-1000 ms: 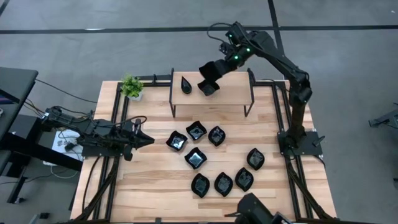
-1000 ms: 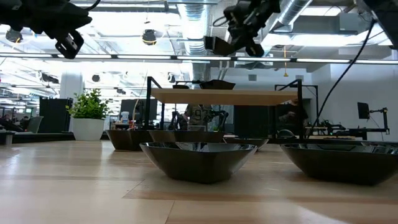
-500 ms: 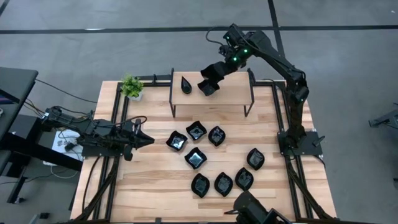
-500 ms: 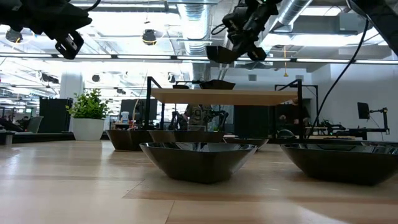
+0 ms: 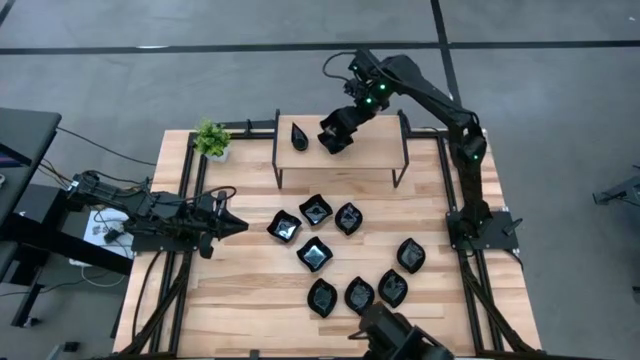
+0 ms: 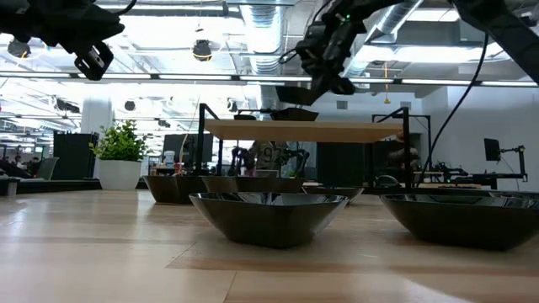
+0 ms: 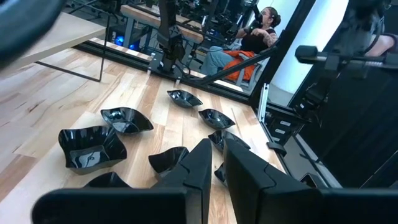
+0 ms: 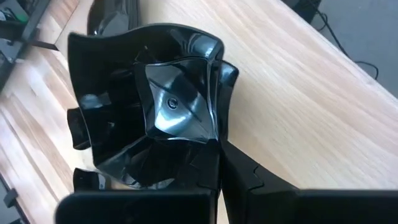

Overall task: Pick & Place Mini shaped plates
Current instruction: Stack the distorted square plate on top of the distorted square plate on the shelf

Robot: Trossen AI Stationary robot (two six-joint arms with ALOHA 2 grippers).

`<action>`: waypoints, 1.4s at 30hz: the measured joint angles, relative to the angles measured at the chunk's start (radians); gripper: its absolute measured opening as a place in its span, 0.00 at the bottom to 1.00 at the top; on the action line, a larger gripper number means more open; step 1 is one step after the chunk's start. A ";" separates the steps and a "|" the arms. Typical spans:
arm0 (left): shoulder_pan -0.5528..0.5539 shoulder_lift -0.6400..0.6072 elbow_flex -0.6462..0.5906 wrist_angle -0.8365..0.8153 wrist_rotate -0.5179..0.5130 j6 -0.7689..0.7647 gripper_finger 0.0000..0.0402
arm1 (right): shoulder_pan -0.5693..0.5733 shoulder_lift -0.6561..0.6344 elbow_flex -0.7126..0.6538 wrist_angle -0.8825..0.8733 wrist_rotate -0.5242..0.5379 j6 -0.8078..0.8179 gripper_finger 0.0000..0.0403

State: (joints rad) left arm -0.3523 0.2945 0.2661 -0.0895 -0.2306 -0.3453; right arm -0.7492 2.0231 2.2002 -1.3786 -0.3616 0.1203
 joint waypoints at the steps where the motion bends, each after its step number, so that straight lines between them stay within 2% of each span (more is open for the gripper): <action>1: 0.000 0.000 0.000 0.000 0.000 0.000 0.11 | 0.001 0.007 0.000 0.004 -0.003 0.000 0.00; 6: 0.000 0.000 0.000 0.000 0.000 -0.002 0.11 | 0.000 0.046 0.000 -0.005 -0.004 -0.026 0.00; 33: 0.001 0.000 0.000 0.001 -0.006 0.001 0.11 | 0.002 0.074 0.000 -0.006 -0.007 0.012 0.00; 42: 0.001 0.000 0.000 0.001 -0.008 0.001 0.11 | 0.002 0.074 0.000 -0.005 -0.007 0.012 0.06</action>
State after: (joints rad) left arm -0.3515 0.2945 0.2657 -0.0887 -0.2386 -0.3447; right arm -0.7475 2.0975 2.2005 -1.3838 -0.3687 0.1326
